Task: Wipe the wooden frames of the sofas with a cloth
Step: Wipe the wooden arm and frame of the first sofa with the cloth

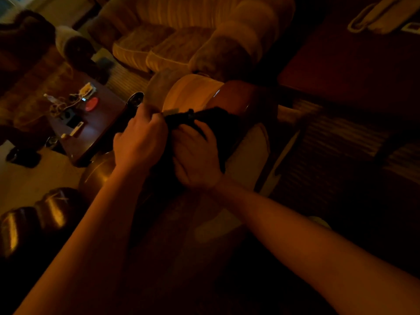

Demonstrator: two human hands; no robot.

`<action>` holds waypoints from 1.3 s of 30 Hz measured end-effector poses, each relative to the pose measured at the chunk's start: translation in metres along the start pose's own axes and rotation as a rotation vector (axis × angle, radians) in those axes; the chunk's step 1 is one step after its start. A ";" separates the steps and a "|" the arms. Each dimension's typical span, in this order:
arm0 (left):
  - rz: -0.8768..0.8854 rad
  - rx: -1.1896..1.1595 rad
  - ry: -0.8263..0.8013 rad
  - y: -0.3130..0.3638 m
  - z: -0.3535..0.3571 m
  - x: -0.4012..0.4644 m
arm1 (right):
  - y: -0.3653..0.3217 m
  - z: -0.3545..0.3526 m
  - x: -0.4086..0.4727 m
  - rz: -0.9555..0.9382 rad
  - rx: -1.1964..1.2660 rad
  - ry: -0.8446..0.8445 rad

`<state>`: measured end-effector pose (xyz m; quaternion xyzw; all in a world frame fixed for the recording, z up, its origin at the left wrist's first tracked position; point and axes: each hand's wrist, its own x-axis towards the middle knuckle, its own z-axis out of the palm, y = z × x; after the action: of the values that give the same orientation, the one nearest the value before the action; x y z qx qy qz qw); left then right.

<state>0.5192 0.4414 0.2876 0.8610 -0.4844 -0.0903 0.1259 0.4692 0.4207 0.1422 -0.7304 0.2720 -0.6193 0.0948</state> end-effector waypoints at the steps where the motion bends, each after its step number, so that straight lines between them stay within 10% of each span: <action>1: -0.007 0.036 0.011 0.002 0.001 -0.002 | 0.011 -0.002 0.001 -0.043 -0.016 -0.023; 13: -0.047 0.082 0.076 0.002 0.007 0.001 | 0.112 -0.033 0.036 0.255 -0.329 -0.105; 18: -0.098 -0.181 0.259 0.005 0.006 0.000 | 0.025 -0.038 0.075 0.529 0.483 -0.464; 22: -0.122 -0.514 0.582 0.000 -0.010 -0.011 | -0.025 -0.040 0.090 0.162 0.482 -0.836; 26: -0.304 -0.128 0.595 -0.035 -0.042 -0.036 | -0.053 -0.013 0.108 -0.179 0.322 -1.122; 31: -0.525 0.331 0.350 -0.060 -0.076 -0.066 | -0.058 0.052 0.132 0.022 0.179 -1.489; 39: -0.449 0.466 0.440 -0.083 -0.064 -0.083 | -0.083 -0.030 0.072 -0.226 0.021 -0.901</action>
<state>0.5620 0.5625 0.3260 0.9500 -0.2527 0.1835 0.0051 0.4696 0.4587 0.2490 -0.9507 0.1162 -0.2496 0.1425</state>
